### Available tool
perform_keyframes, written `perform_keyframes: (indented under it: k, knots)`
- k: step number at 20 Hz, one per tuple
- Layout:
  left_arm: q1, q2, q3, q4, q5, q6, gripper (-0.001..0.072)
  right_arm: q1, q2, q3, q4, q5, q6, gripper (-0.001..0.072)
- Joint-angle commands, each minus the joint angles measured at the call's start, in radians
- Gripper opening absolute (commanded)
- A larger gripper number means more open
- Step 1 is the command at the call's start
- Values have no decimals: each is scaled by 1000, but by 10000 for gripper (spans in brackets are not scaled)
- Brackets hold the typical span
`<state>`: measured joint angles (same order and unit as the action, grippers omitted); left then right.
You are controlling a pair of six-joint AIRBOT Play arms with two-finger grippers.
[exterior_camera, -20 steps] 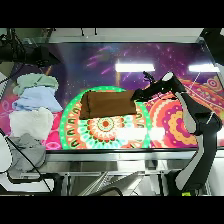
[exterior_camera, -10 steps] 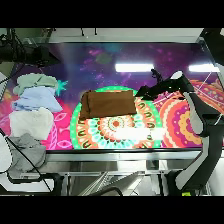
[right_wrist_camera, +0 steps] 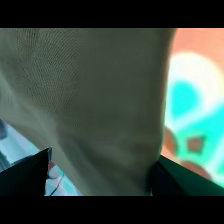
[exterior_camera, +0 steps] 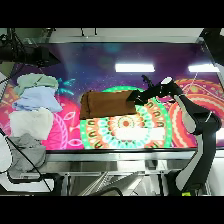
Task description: Fold the shirts.
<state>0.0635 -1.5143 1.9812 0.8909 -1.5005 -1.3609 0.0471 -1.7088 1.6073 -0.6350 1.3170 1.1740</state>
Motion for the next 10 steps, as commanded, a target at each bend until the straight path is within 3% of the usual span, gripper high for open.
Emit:
perform_keyframes:
  k: [1, 2, 6, 8, 10]
  knots:
    - [-1, 0, -1, 1, 0, -1, 14, 17, -17, 0, 19, -22, -35, 361]
    - [-1, 0, -1, 1, 0, -1, 13, 12, -12, 3, 60, -22, -69, 15]
    - [-1, 0, -1, 1, -1, -1, 13, -51, 61, 40, 105, -93, -58, 21]
    - [-1, 0, -1, 1, -2, -1, 14, -146, 132, 41, 71, -187, 28, 20]
    - [-1, 0, -1, 1, -18, -1, 13, -275, 202, 40, -56, -217, 172, 20]
